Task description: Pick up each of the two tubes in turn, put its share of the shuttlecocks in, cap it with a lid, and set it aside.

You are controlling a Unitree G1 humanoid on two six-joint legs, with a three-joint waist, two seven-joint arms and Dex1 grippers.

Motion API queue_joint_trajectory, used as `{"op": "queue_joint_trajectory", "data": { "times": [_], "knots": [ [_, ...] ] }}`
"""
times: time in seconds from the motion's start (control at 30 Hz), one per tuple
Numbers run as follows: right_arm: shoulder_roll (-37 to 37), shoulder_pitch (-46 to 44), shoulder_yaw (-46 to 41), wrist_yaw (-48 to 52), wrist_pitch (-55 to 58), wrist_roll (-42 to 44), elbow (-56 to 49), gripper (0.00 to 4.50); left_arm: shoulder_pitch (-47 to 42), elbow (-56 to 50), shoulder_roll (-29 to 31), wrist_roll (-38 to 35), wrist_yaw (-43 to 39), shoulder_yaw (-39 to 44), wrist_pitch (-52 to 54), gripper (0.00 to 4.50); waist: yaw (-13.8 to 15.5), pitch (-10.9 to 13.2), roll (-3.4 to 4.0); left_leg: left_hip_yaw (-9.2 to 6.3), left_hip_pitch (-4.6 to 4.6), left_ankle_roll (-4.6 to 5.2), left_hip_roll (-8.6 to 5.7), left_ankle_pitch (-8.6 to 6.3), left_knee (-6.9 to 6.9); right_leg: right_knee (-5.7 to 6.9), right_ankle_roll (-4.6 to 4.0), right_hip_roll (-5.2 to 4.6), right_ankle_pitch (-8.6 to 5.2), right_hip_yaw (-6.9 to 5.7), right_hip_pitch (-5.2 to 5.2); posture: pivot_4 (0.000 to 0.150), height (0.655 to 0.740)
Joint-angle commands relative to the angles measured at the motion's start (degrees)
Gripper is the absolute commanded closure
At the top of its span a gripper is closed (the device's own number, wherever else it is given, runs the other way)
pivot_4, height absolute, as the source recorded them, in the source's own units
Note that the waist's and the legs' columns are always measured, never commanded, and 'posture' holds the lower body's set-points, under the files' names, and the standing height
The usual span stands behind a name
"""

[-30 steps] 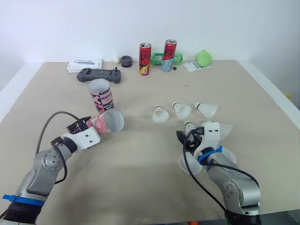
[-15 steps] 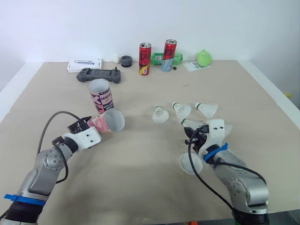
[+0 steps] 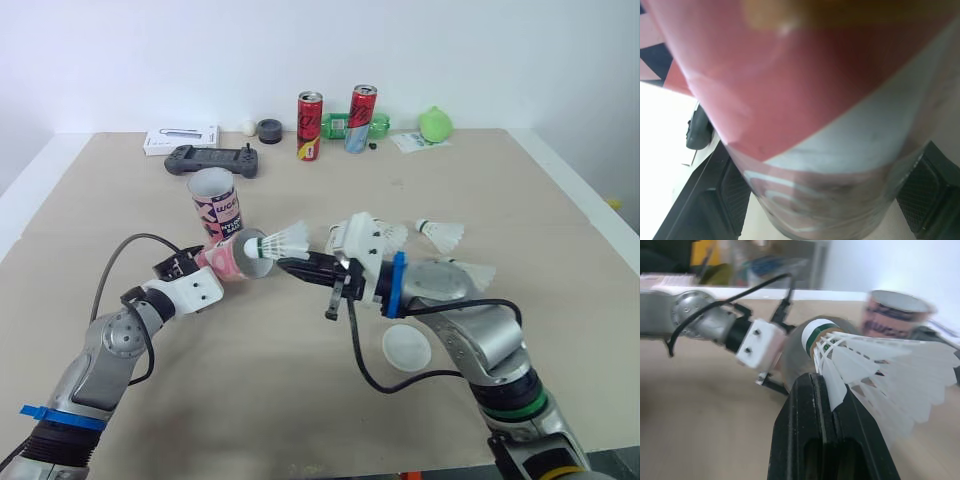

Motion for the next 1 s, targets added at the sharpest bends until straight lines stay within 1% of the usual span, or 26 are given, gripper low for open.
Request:
{"op": "queue_joint_trajectory", "data": {
  "times": [0.03, 0.07, 0.13, 0.17, 0.2, 0.23, 0.3, 0.33, 0.37, 0.4, 0.43, 0.53, 0.67, 0.8, 1.0],
  "knots": [
    [2.26, -2.39, 1.72, 0.19, -2.48, -2.45, 1.54, 4.46, 1.24, 0.02, -0.4, 0.33, -0.18, -1.09, 0.41, 0.95, -0.04, 0.0, 0.0, 0.0, 0.0, 0.0, 0.0, 0.0, 0.0, 0.0, 0.08, 0.0, 0.04, 0.0, 0.0, 0.15, 0.74],
    [2.98, -2.56, 1.7, 0.32, -2.56, -2.26, 1.62, 4.46, 1.58, -0.24, -0.34, 0.34, -0.16, -1.01, 0.49, 0.95, -0.06, 0.0, 0.0, -0.01, 0.0, 0.0, 0.0, 0.0, -0.01, 0.01, 0.1, 0.01, 0.06, -0.01, -0.01, 0.15, 0.74],
    [4.7, -2.17, 0.64, 0.42, -1.98, -0.44, 1.21, 3.81, 2.18, -0.71, -0.26, 0.31, -0.1, -0.83, 0.59, 0.95, -0.1, 0.0, 0.0, -0.02, 0.0, 0.0, 0.02, 0.0, -0.03, 0.02, 0.09, 0.04, 0.07, -0.02, -0.02, 0.15, 0.74],
    [5.07, -1.75, -0.12, 0.47, -1.66, 0.33, 0.71, 3.67, 2.37, -0.9, -0.25, 0.28, -0.08, -0.74, 0.67, 0.95, -0.13, 0.0, 0.0, -0.02, 0.01, 0.0, 0.03, 0.0, -0.03, 0.02, 0.09, 0.04, 0.07, -0.02, -0.02, 0.15, 0.74],
    [5.23, -1.41, -0.65, 0.54, -1.43, 0.81, 0.31, 3.18, 2.51, -1.05, -0.28, 0.28, -0.05, -0.69, 0.74, 0.95, -0.15, 0.0, 0.0, -0.02, 0.01, 0.0, 0.04, 0.0, -0.03, 0.02, 0.09, 0.04, 0.07, -0.02, -0.02, 0.15, 0.74],
    [5.64, -0.24, -2.67, -0.27, -0.47, 2.58, -0.74, 2.54, 2.66, -1.29, -0.34, 0.3, -0.02, -0.63, 0.87, 0.95, -0.14, 0.0, 0.0, -0.01, 0.01, 0.0, 0.04, 0.0, -0.04, 0.01, 0.09, 0.04, 0.07, -0.02, -0.02, 0.15, 0.74],
    [5.84, 1.38, -5.23, -1.48, 0.69, 4.51, -2.18, 1.73, 2.87, -1.59, -0.44, 0.24, 0.04, -0.51, 1.04, 0.95, -0.08, -0.01, -0.01, -0.03, 0.01, 0.0, 0.04, 0.0, -0.04, 0.01, 0.1, 0.03, 0.06, -0.03, 0.0, 0.15, 0.74],
    [5.55, 2.66, -6.42, -2.25, 0.89, 4.79, -2.97, 1.4, 2.98, -1.66, -0.45, 0.21, 0.04, -0.47, 1.07, 0.95, -0.09, -0.01, -0.01, -0.02, 0.0, -0.01, 0.04, -0.01, -0.04, 0.01, 0.1, 0.02, 0.05, -0.03, 0.0, 0.15, 0.74],
    [5.34, 4.01, -7.51, -3.05, 1.27, 5.12, -3.74, 0.9, 3.1, -1.75, -0.42, 0.17, 0.01, -0.46, 1.1, 0.95, -0.08, -0.01, -0.02, -0.01, 0.0, -0.01, 0.03, -0.01, -0.04, 0.01, 0.11, 0.01, 0.05, -0.02, 0.0, 0.15, 0.74],
    [5.15, 6.02, -8.91, -4.97, 1.29, 4.44, -4.28, 0.39, 3.17, -1.87, -0.41, 0.03, -0.1, -0.47, 1.14, 0.95, -0.09, -0.01, -0.02, -0.02, 0.0, -0.01, 0.03, -0.02, -0.04, 0.0, 0.1, 0.01, 0.04, -0.02, 0.0, 0.15, 0.74],
    [5.05, 7.95, -10.09, -7.85, 1.76, 2.86, -4.27, 0.09, 3.21, -1.97, -0.4, -0.16, -0.24, -0.47, 1.17, 0.95, -0.1, -0.02, -0.02, -0.02, 0.0, -0.01, 0.03, -0.02, -0.05, 0.01, 0.09, 0.01, 0.04, -0.02, 0.0, 0.15, 0.74],
    [5.2, 10.58, -10.61, -14.63, 4.14, -1.79, -2.29, 0.03, 3.07, -1.85, -0.45, -0.41, -0.45, -0.54, 1.1, 0.95, -0.13, -0.01, -0.01, -0.02, 0.03, -0.02, 0.04, -0.02, -0.09, 0.02, 0.06, 0.02, 0.03, -0.03, -0.03, 0.15, 0.74],
    [8.72, 10.63, -10.15, -21.13, 6.96, -4.97, 3.76, 0.03, 2.57, -1.58, -0.66, -0.28, -0.59, -0.86, 1.11, 0.95, -0.18, -0.01, -0.01, 0.01, 0.07, -0.02, 0.04, -0.01, -0.07, 0.02, -0.15, 0.02, 0.02, -0.02, -0.04, 0.15, 0.74],
    [12.8, 7.82, -10.59, -24.96, 4.98, -7.37, 10.82, 0.03, 2.25, -1.43, -0.71, -0.26, -0.65, -1.01, 1.09, 0.95, -0.22, -0.01, -0.01, 0.03, 0.06, -0.02, 0.04, 0.0, -0.06, 0.02, -0.12, 0.02, 0.03, 0.0, -0.03, 0.15, 0.74],
    [19.06, 1.11, -14.5, -29.98, 3.56, -7.68, 22.62, 0.03, 1.87, -1.46, -0.9, -0.28, -0.4, -0.81, 1.12, 0.95, -0.21, 0.0, 0.01, 0.02, 0.05, -0.02, 0.04, 0.0, -0.06, 0.02, 0.09, 0.05, 0.13, 0.0, -0.03, 0.15, 0.74]
  ]
}}
